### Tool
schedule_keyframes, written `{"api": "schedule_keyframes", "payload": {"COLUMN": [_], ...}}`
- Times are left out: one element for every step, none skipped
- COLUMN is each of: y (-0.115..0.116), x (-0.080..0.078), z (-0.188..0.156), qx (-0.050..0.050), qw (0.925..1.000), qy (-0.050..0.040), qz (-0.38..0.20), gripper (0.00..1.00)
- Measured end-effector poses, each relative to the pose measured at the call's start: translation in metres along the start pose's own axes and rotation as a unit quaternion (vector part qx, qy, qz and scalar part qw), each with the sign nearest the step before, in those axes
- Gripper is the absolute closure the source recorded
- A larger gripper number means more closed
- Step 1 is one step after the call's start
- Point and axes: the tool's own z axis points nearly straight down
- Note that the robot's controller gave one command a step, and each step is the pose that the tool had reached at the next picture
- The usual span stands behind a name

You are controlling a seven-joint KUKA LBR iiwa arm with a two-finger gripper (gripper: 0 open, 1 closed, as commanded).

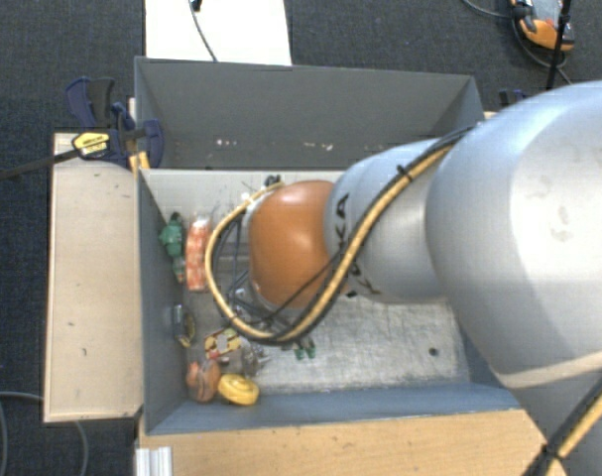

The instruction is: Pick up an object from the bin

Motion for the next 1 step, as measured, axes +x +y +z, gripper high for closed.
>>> {"api": "schedule_keyframes", "payload": {"y": [0.0000], "x": [0.0000], "z": [0.0000], "qx": [0.000], "qw": [1.0000], "qy": [0.0000], "qz": [0.000], "gripper": [1.00]}}
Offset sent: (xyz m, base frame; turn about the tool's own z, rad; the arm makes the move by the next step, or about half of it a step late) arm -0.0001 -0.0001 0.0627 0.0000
